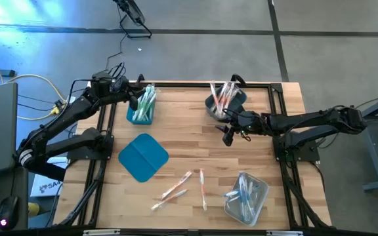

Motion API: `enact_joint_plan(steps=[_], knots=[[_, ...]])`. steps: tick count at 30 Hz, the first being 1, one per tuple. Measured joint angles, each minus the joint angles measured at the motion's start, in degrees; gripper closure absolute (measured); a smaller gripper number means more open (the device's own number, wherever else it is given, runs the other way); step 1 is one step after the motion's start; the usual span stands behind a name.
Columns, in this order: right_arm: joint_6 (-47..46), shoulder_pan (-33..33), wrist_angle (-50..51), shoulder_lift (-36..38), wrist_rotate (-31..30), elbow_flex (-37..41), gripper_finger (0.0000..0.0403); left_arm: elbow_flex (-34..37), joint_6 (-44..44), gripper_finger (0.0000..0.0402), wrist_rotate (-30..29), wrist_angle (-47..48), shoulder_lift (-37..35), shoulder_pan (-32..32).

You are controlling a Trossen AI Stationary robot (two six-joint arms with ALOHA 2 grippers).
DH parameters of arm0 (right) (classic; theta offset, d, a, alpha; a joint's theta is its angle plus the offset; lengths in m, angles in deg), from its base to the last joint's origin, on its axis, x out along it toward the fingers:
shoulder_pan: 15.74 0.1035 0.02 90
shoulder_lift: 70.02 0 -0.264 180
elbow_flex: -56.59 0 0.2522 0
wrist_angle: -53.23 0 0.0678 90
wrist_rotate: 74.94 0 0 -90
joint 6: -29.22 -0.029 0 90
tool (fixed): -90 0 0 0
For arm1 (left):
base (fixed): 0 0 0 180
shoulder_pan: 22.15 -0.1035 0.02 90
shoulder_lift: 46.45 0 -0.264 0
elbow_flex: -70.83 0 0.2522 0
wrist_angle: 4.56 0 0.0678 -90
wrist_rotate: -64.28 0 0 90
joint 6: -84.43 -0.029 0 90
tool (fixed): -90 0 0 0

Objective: Pick & Place Toothbrushes
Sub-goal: Put the right orange toothbrush into the dark gray bin

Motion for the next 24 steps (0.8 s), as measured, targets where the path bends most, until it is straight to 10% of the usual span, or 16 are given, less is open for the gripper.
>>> enact_joint_plan(steps=[24], knots=[[4.09, 7.97, -9.0, 0.0, 5.73, 0.0, 0.0257, 12.56, 4.22, 0.0302, 1.62, 8.22, -41.44, 16.92]])
